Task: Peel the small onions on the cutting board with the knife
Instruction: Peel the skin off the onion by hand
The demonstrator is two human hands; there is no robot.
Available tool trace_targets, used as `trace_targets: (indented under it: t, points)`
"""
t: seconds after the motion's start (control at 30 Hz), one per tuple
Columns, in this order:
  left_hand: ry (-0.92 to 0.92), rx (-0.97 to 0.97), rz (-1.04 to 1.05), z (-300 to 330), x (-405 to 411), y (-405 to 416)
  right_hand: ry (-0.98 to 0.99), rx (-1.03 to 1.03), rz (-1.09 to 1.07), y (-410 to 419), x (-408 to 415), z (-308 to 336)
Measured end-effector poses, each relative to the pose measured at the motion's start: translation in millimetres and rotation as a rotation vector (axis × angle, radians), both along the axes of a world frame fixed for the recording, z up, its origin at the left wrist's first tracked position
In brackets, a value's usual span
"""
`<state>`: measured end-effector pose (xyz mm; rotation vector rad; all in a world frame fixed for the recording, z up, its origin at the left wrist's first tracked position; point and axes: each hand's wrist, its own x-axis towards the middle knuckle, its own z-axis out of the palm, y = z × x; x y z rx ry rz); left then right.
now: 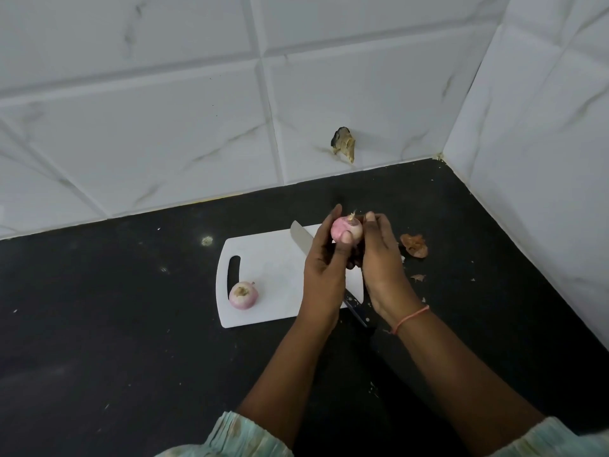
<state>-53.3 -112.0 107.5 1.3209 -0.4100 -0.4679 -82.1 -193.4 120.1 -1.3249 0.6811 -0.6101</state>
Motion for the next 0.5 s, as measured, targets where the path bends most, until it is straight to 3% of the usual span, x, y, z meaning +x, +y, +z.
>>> trace_targets:
  t: [0.27,0.5]
  points:
    - [0.284,-0.1,0.054,3.8,9.2,0.2,-0.132,-0.24,0.121,-6.3,-11.3,9.9]
    - [0.428,-0.141,0.01,14.6,15.1,2.0,-0.178,-0.224,0.168,-12.4,-14.9,24.3]
